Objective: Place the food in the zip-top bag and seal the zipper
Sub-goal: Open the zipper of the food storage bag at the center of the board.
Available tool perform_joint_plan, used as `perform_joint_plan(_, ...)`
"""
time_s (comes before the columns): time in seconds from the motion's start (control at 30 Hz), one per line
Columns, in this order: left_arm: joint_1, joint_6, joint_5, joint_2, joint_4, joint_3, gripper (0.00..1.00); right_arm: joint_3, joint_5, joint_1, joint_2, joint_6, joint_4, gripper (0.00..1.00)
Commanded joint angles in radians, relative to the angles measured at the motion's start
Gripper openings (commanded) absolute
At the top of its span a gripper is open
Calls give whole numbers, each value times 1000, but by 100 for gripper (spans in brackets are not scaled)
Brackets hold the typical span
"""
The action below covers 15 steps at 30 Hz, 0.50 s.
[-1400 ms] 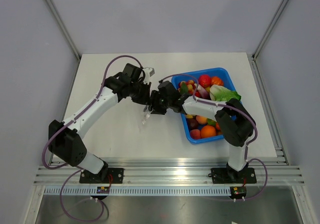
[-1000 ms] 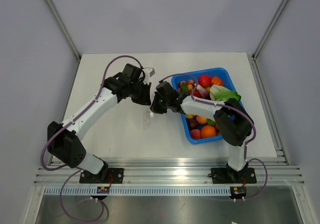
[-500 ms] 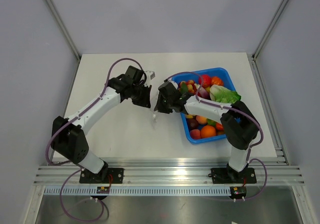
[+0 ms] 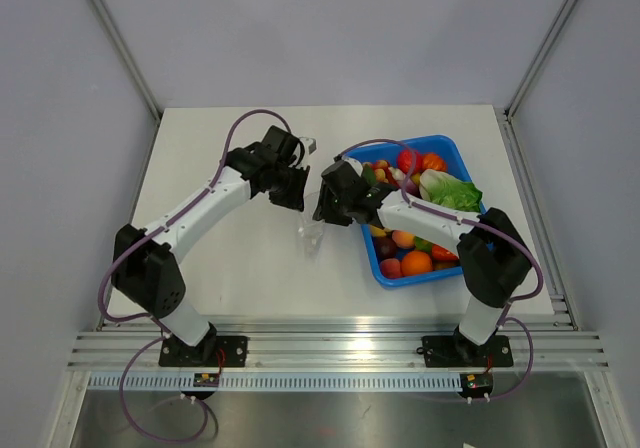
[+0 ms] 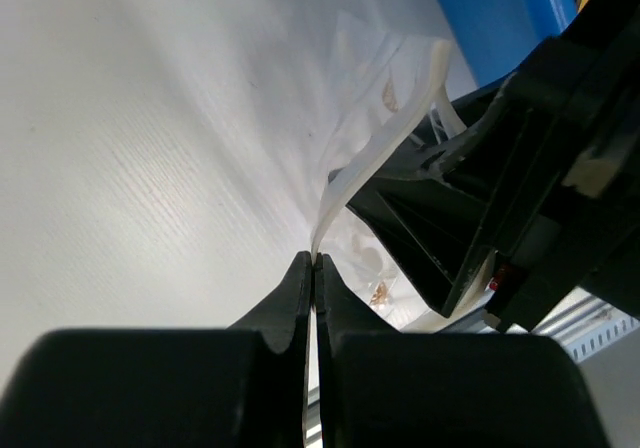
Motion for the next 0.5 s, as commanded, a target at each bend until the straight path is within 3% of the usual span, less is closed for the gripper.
perform_joint_plan(0.0,-13,4,-129,10,-41,99,0,8,19,10,-64,-8,-17,44)
perform_joint_plan(0.13,-19,16,-163,18,-85,161,0,57,6,13,-58,-19,-56,47)
perform_joint_plan(0.2,-30,15,-176,19,-90,180,0,67,0,14,-55,-19,-60,68)
perform_joint_plan(0.47,-62,19,-200,53,-96,159,0,73,31,24,-78,-13,-62,55)
